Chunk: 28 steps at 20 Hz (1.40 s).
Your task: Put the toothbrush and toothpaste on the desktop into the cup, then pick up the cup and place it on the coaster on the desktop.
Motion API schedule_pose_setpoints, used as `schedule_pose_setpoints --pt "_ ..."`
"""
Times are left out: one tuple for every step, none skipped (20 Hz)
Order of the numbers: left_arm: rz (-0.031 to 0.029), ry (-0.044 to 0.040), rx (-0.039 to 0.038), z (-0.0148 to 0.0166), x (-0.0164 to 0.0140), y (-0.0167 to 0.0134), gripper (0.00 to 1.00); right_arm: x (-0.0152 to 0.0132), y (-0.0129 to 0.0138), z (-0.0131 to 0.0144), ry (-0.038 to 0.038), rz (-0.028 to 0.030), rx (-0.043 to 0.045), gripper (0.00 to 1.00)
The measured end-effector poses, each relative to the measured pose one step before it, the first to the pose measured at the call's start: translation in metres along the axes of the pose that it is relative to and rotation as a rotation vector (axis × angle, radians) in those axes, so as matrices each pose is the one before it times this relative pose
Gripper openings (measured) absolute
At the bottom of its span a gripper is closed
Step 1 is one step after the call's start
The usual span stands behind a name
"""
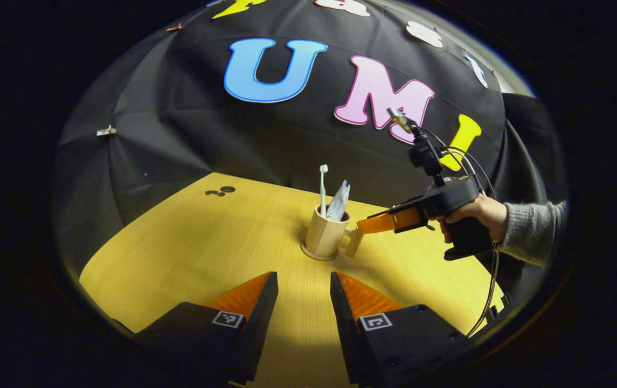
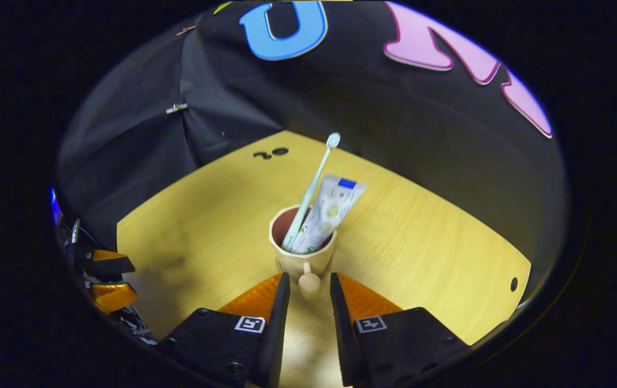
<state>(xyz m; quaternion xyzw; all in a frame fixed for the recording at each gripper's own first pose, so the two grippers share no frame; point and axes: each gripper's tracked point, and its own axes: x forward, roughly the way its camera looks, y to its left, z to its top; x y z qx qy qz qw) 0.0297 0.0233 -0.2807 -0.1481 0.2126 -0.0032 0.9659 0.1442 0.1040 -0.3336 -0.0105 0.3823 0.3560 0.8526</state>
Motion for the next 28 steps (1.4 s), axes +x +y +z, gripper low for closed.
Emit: schedule_pose_setpoints --pt "-0.01048 -0.00789 0.0108 0.00831 -0.00219 -0.00348 0.64 -0.01434 0.0013 0.00717 -0.03994 -0.00813 0.00875 0.46" --pt "-0.01156 -0.00905 0.0126 0.00815 -0.00404 -0.00523 0.64 -0.0144 0.00123 0.00752 -0.03907 -0.00915 0.00776 0.46" --pt "-0.01093 -0.00927 0.01551 0.01073 -0.00329 -0.00509 0.64 -0.01578 0.00194 0.00888 -0.03758 -0.00885 0.00304 0.46" --pt "-0.01197 -0.00654 0.01494 0.00827 -0.00298 -0.00518 0.64 -0.01496 0.002 0.00824 -0.03606 -0.01308 0.00559 0.47" --pt "-0.01363 -0.00867 0.01208 0.01083 -0.00471 -0.00634 0.64 -0.01539 0.00509 0.00881 -0.03144 -0.00527 0.00837 0.47" --pt "-0.0145 -0.00771 0.00318 0.00839 -0.00374 -0.00583 0.64 -0.01444 0.00489 0.00701 -0.02988 -0.00611 0.00995 0.47" --pt "-0.01368 -0.00657 -0.01045 0.00954 -0.0045 -0.00647 0.64 -0.01525 0.00442 0.00742 -0.02747 -0.00585 0.0065 0.43" --pt "-0.01145 -0.00716 -0.01514 0.00931 -0.0051 -0.00635 0.64 -0.01382 0.00316 0.00727 -0.01696 -0.01124 0.0047 0.47" --pt "-0.00818 -0.00633 -0.01327 0.01012 -0.00387 -0.00469 0.64 -0.01255 0.00473 0.00514 -0.02164 -0.01113 0.01017 0.43" --pt "-0.00345 -0.0085 -0.00635 0.00955 -0.00488 -0.00545 0.64 -0.01415 0.00457 0.00712 -0.01782 -0.01141 0.0154 0.48" --pt "-0.00569 -0.01179 0.00118 0.01148 -0.0055 -0.00504 0.64 -0.01472 0.0057 0.00739 -0.02557 -0.00704 0.02396 0.48" --pt "-0.00765 -0.01203 0.00739 0.00908 -0.00445 -0.00596 0.64 -0.01142 0.00489 0.00702 -0.02441 -0.00752 0.02436 0.49" --pt "-0.00874 -0.00942 0.01476 0.01007 -0.00464 -0.00537 0.64 -0.00849 0.00409 0.0044 -0.01387 -0.00347 0.02073 0.49" --pt "-0.00651 -0.00803 0.01847 0.00727 -0.00386 -0.00443 0.64 -0.0105 0.00233 0.00378 -0.01394 -0.00946 0.01393 0.49" --pt "-0.00699 -0.0103 0.01923 0.00834 -0.00295 -0.00505 0.64 -0.01022 0.00061 0.00495 -0.00958 -0.00955 0.00882 0.46" --pt "-0.0062 -0.00836 0.01502 0.00721 -0.00958 0.00192 0.64 -0.01043 0.00094 0.00466 -0.01475 -0.0076 0.00355 0.49" --pt "-0.00645 -0.00459 0.0082 0.00562 -0.00296 -0.0032 0.64 -0.00788 -0.0001 0.00221 -0.00391 -0.00739 -0.00253 0.49" --pt "-0.00991 -0.00248 0.00386 0.00347 -0.00059 -0.00331 0.64 -0.00783 0.00025 0.00412 -0.00785 -0.00293 0.00121 0.46" --pt "-0.00709 -0.00065 0.0021 0.0032 -0.00172 -0.00309 0.64 -0.00891 0.00076 0.00412 -0.00973 -0.00561 0.00564 0.46" --pt "-0.00853 -0.00191 0.00269 0.00247 -0.00122 -0.00213 0.64 -0.00694 0.00062 0.00473 -0.00901 -0.00291 0.00897 0.46" --pt "-0.00604 -0.00207 0.00309 0.00247 -0.00102 -0.00215 0.64 -0.00597 -0.00052 0.00306 -0.01106 -0.00771 -0.00084 0.5" --pt "-0.00545 -0.00263 0.00505 0.00105 -0.00034 -0.00153 0.64 -0.00513 -0.00199 0.00178 -0.00735 -0.01005 -0.00429 0.46" --pt "-0.00514 -0.0024 0.00713 0.00168 -0.00083 -0.00194 0.64 -0.00538 0.00002 0.00275 -0.01104 -0.00456 -0.00479 0.46" --pt "-0.00401 -0.00365 0.00829 0.00125 -0.00125 -0.00209 0.64 -0.00355 -0.00055 0.00307 -0.0079 -0.00816 -0.00372 0.5" --pt "-0.00528 0.00054 0.00913 0.00134 -0.00049 -0.00181 0.64 -0.00316 -0.00012 0.00127 -0.0085 -0.00675 -0.00502 0.46" --pt "-0.0045 -0.00384 0.01099 0.00082 0.00619 -0.00515 0.64 0.00019 -0.00069 0.00118 -0.01043 -0.01061 -0.0049 0.46" --pt "-0.00374 -0.0032 0.01095 0.00246 0.00027 -0.00024 0.64 -0.00231 -0.00103 0.0012 -0.00829 -0.00532 -0.00222 0.5" --pt "-0.00279 -0.00219 0.00934 -0.00007 -0.00073 -0.00071 0.64 -0.001 0.00073 0.00161 -0.00766 -0.0052 0.00111 0.5"
